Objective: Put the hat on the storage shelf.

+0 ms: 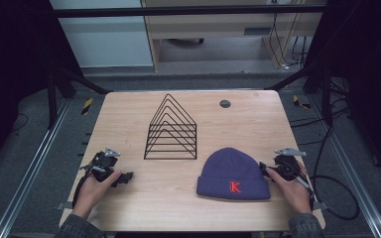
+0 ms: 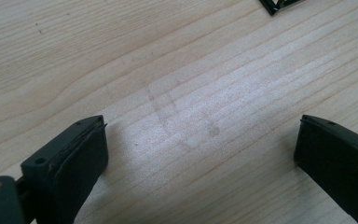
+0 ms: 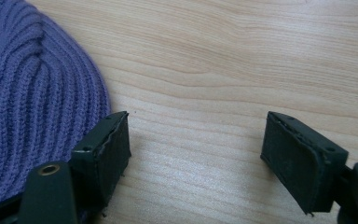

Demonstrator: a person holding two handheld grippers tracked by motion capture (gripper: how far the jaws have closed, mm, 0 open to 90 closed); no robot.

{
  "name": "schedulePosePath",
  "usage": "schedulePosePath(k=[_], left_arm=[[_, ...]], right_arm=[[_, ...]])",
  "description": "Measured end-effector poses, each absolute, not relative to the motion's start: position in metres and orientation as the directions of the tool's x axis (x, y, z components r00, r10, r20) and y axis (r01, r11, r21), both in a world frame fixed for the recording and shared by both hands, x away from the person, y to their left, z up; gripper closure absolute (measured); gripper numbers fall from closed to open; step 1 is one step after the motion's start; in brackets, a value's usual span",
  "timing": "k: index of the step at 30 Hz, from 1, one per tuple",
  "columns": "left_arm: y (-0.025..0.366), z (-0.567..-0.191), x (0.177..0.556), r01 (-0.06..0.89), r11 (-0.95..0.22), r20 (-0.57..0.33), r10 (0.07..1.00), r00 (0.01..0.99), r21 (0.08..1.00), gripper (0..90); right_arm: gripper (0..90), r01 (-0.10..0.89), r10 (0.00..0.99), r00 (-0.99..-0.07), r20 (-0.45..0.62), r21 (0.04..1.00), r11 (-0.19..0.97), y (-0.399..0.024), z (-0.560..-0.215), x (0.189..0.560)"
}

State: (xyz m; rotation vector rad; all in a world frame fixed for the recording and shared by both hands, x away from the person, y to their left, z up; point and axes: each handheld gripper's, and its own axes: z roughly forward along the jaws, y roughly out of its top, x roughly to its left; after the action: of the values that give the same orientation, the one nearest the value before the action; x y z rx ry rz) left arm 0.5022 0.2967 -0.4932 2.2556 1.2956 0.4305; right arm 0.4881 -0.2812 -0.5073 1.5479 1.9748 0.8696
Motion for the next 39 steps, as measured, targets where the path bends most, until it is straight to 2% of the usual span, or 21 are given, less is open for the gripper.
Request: schedulePosePath(k=[9, 12, 16, 22, 24, 30, 34, 39], left_arm=[[0.295, -0.494, 0.502, 0.714, -0.419, 0.017, 0.868, 0.496, 0.561, 0.0], [0.296, -0.494, 0.501, 0.710, -0.421, 0.018, 0.866, 0.499, 0.565, 0.0], [0.298, -0.494, 0.501, 0.702, -0.435, 0.019, 0.856, 0.516, 0.563, 0.0], [0.298, -0.495, 0.499, 0.699, -0.435, 0.022, 0.857, 0.515, 0.568, 0.0], [0.297, -0.495, 0.499, 0.701, -0.432, 0.021, 0.859, 0.512, 0.567, 0.0], [0.298, -0.495, 0.499, 0.701, -0.434, 0.021, 0.857, 0.514, 0.567, 0.0], [0.298, -0.494, 0.499, 0.700, -0.436, 0.020, 0.856, 0.517, 0.565, 0.0], [0.298, -0.495, 0.499, 0.698, -0.436, 0.021, 0.856, 0.517, 0.567, 0.0]], right_arm=[[20.8, 0.665, 0.969, -0.246, 0.020, 0.730, 0.154, -0.282, -0.507, 0.488], [22.2, 0.687, 0.975, -0.216, 0.046, 0.717, 0.118, -0.284, -0.503, 0.488], [26.3, 0.659, 0.983, -0.185, 0.000, 0.742, 0.124, -0.280, -0.489, 0.487], [31.3, 0.648, 0.952, -0.304, -0.043, 0.723, 0.240, -0.259, -0.458, 0.501], [31.5, 0.653, 0.944, -0.326, -0.041, 0.712, 0.257, -0.254, -0.454, 0.505], [39.5, 0.667, 0.894, -0.447, -0.038, 0.651, 0.362, -0.224, -0.442, 0.531], [40.9, 0.667, 0.882, -0.471, -0.025, 0.643, 0.375, -0.214, -0.438, 0.540], [48.4, 0.676, 0.866, -0.499, 0.010, 0.630, 0.382, -0.202, -0.441, 0.552]])
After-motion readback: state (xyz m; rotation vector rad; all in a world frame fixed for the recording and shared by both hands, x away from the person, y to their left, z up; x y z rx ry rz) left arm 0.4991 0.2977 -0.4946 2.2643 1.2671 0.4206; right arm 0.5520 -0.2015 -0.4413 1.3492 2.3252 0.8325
